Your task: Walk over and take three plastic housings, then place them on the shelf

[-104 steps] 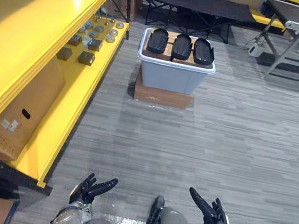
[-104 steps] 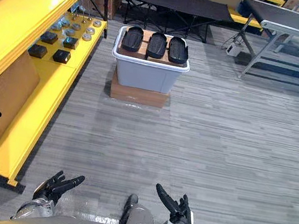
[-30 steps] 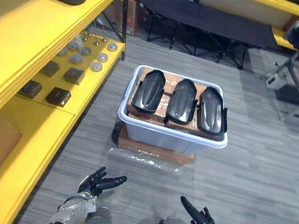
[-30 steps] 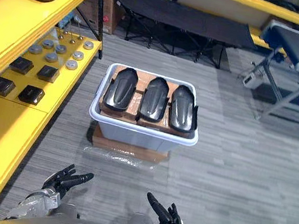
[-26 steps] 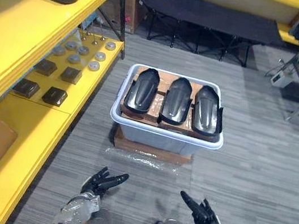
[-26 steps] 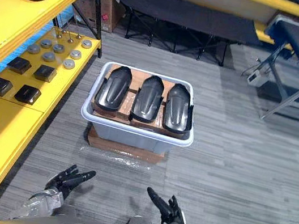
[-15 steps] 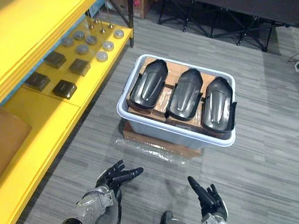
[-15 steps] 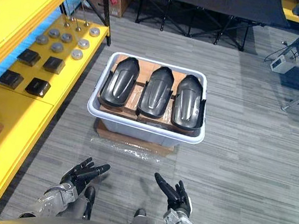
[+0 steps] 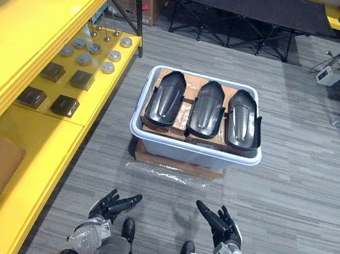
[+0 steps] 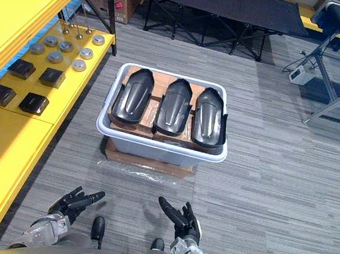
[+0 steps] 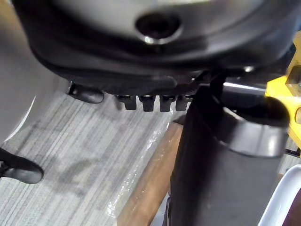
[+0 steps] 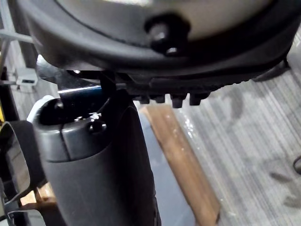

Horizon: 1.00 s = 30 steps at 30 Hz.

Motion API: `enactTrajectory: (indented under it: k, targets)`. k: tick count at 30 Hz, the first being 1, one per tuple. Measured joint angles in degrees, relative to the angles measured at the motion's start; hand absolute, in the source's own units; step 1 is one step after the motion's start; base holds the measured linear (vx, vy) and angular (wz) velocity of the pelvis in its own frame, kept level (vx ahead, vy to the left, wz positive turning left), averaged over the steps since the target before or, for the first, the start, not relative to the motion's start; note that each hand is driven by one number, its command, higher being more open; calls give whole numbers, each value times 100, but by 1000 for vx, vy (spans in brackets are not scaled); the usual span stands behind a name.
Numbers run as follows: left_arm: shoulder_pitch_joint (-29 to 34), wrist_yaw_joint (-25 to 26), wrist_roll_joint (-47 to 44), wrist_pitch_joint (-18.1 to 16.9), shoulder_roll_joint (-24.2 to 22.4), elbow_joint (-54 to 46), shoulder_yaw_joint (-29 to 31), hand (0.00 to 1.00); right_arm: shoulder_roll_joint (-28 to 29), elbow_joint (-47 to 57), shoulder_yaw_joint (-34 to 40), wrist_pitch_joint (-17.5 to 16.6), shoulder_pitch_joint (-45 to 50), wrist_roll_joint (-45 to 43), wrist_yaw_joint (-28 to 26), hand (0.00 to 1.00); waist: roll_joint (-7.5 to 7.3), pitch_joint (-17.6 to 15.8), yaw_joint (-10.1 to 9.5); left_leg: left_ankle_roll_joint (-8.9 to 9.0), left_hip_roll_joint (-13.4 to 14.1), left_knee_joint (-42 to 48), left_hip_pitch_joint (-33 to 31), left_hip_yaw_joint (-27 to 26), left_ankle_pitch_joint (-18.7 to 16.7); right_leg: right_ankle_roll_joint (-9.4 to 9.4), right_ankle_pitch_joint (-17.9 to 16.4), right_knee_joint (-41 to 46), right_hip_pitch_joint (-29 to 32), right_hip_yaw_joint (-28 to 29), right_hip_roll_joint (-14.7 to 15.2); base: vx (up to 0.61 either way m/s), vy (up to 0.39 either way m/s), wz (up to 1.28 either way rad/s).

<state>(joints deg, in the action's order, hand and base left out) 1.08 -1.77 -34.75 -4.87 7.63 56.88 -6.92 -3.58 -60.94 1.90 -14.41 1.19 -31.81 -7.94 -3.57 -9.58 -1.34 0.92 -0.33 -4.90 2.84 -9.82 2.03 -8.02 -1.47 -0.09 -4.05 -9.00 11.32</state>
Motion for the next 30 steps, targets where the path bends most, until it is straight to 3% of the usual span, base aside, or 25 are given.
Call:
enactTrajectory:
  k: [6,10,13,15,16,18,23,26,27,28,30]
  targets:
    - [16,278,433,21,-90,105,-32,100,-8,-63,85,515,23,237,80,100,135,54,38,16,34,8,279,-380,-148,9,-7,30,-63,179,-11,14,13,-28]
    - [-11,282,568,15,-68,177,-91,100,-62,-148,91,681,27,466,167,100,120,46,83,30,82,194,302,-463,-315,43,-70,251,18,139,-29,-4,-10,-21]
    - [-111,293,618,15,-32,211,-177,100,-74,-150,158,672,103,444,225,100,-11,2,150,-28,97,809,120,-453,-762,-141,-417,1245,361,64,138,-22,4,-5]
    - [-162,331,623,18,-42,200,-200,100,-121,-109,163,600,91,433,218,100,38,-25,153,-79,261,1156,24,-514,-957,-223,-292,2477,1001,8,139,-72,27,-19]
    - [-150,383,618,22,-29,163,-213,100,-114,-114,170,586,91,362,214,100,114,-112,164,-108,426,1300,91,-528,-1056,-78,-161,2922,1195,-75,160,-33,38,-8]
    - [-124,442,605,38,-3,114,-242,100,-90,-114,168,562,197,334,200,100,60,-90,134,-86,556,1385,159,-527,-1163,83,-287,2747,1194,-174,159,-3,18,-3]
    - [-189,432,252,193,69,-69,-290,100,-68,-116,364,530,261,382,160,100,109,-97,197,151,830,1876,-137,-176,-1484,-245,-45,1150,1357,670,63,119,-78,26]
    - [-191,389,56,302,86,-82,-292,100,-63,-118,473,528,319,662,154,100,52,-54,199,550,939,2100,-124,206,-1677,-365,31,786,1176,715,141,250,-353,68]
    - [-153,373,46,300,99,-83,-290,100,-45,-123,466,532,383,701,138,100,-35,44,195,676,939,2111,-102,352,-1721,-338,226,702,1058,587,150,300,-409,71]
    - [-135,399,-17,288,-18,-27,-285,100,-174,-147,507,554,367,675,120,100,247,134,209,848,1224,2149,-105,513,-1726,-110,453,945,1080,415,-99,313,-383,55]
    - [-55,371,-91,264,-222,-12,-286,100,-359,-135,532,551,208,674,143,100,606,226,161,1007,1517,2061,-163,525,-1532,91,328,1019,1172,290,-386,275,-281,10]
